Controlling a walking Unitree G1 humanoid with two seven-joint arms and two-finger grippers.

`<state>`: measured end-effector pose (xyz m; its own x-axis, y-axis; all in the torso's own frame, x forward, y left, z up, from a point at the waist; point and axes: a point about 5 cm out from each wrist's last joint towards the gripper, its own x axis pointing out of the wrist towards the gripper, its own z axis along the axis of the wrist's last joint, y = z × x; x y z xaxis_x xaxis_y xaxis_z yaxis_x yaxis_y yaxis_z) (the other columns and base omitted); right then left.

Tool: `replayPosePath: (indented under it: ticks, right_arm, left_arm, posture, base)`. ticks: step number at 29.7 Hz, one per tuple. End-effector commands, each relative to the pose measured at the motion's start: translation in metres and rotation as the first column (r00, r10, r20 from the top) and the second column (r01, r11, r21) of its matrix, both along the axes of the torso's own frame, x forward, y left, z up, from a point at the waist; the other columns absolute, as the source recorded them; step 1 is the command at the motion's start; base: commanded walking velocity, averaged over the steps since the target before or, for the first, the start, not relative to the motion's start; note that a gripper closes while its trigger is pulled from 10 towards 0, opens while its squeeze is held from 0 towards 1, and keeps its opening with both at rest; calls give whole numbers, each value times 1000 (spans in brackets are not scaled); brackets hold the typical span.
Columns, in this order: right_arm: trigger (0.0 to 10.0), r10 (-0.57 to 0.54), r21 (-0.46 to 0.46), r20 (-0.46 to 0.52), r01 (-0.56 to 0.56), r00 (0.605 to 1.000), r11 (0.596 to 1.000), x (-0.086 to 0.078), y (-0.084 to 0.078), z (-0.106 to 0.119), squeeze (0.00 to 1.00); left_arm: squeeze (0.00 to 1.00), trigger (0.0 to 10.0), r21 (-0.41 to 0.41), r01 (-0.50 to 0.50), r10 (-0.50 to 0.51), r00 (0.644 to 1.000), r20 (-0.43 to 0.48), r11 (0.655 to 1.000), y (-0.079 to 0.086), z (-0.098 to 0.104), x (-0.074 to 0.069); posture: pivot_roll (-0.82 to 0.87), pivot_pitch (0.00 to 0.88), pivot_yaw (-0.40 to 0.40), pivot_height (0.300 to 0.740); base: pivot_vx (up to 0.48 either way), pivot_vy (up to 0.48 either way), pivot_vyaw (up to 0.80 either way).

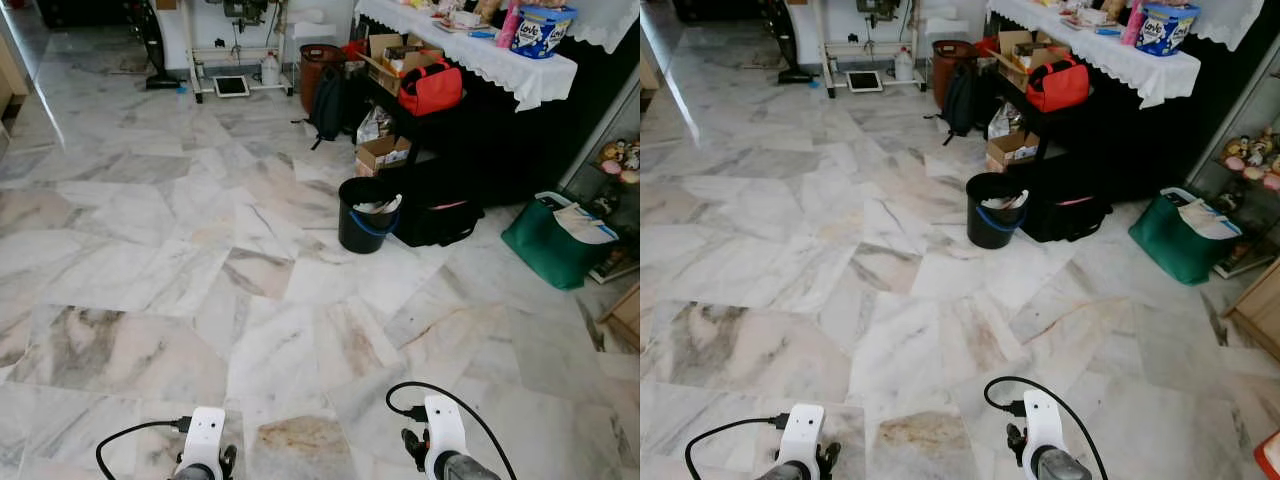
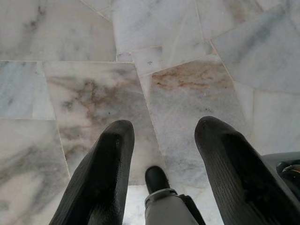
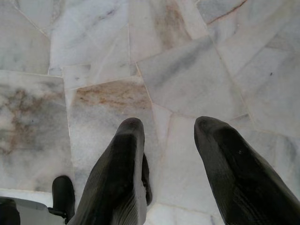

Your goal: Setting the table

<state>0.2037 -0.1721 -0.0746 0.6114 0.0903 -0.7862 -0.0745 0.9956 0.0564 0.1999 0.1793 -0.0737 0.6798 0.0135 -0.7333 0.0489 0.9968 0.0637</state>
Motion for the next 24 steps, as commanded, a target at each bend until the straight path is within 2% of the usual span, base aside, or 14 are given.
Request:
replayPosePath:
  ticks: [1,7,22,24]
  right_arm:
    - [10000,-15,-4,4,15,1000,1000,3,-3,2,0]
    - [10000,-21,-3,3,21,1000,1000,2,-3,1,0]
    - [10000,-25,-4,4,25,1000,1000,2,-3,1,0]
    - [10000,-25,-3,7,25,1000,1000,3,-3,2,0]
  left_arm:
    - [0,10000,2,13,-13,1000,-2,1000,-3,0,0]
    - [0,10000,10,17,-17,1000,-2,1000,-2,0,1]
    - [0,10000,10,20,-20,1000,-3,1000,-3,0,1]
    - [0,10000,35,50,-50,999,1,998,-3,1,2]
  posture:
    - [-15,0,-72,740]
    - [-15,0,-69,740]
    - [-16,0,-68,740]
    - [-16,0,-68,740]
  base:
    - [0,0,-650]
    - [0,-350,-649]
    - [0,0,-649]
    - [0,-364,-650]
